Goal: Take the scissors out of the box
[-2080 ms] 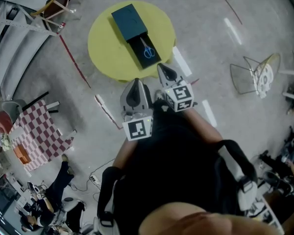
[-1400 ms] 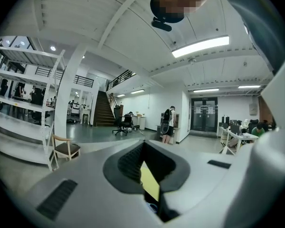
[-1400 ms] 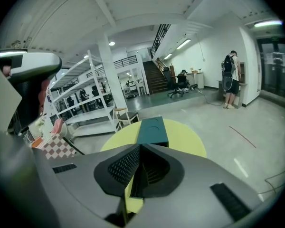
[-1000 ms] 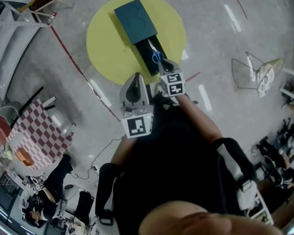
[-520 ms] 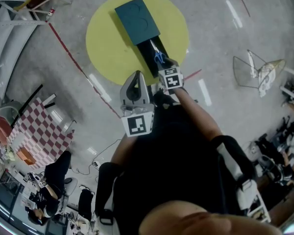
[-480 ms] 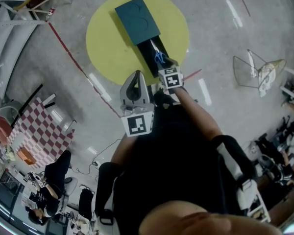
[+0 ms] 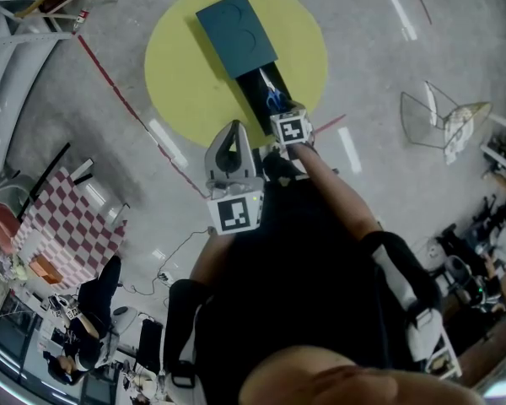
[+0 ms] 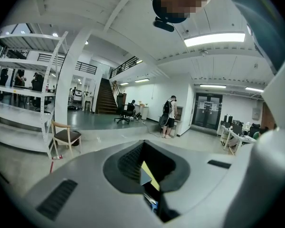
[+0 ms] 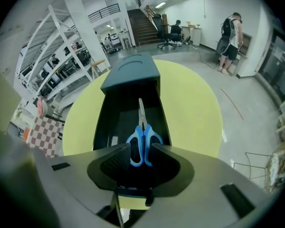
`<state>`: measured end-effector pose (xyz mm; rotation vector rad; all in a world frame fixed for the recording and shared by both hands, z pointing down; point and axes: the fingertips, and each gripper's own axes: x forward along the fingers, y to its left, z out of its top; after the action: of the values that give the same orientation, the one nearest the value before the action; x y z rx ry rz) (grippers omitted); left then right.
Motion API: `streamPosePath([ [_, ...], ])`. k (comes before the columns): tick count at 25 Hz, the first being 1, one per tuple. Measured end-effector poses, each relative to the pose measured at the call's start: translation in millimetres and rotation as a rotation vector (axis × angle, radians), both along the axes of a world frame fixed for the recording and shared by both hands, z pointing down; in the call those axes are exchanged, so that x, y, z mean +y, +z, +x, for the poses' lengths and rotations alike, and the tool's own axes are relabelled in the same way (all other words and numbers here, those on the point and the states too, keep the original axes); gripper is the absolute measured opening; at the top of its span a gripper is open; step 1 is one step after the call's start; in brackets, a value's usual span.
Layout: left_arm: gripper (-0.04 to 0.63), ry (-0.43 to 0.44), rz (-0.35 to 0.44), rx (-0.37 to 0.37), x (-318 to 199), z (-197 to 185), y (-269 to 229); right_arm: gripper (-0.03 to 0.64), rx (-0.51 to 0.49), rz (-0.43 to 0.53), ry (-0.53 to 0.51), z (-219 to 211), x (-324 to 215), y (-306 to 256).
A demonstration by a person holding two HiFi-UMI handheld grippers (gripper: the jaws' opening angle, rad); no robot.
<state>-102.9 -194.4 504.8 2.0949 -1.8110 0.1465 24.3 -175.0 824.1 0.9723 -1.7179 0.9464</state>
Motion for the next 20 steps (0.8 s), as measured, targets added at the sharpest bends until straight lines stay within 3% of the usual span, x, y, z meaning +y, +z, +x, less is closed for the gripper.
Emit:
streamPosePath([
  [20,-0.006,0.007,-0.030,0.029,-11,-7,15,0.115,0.116,-0.128,-0.042,0,9,19],
])
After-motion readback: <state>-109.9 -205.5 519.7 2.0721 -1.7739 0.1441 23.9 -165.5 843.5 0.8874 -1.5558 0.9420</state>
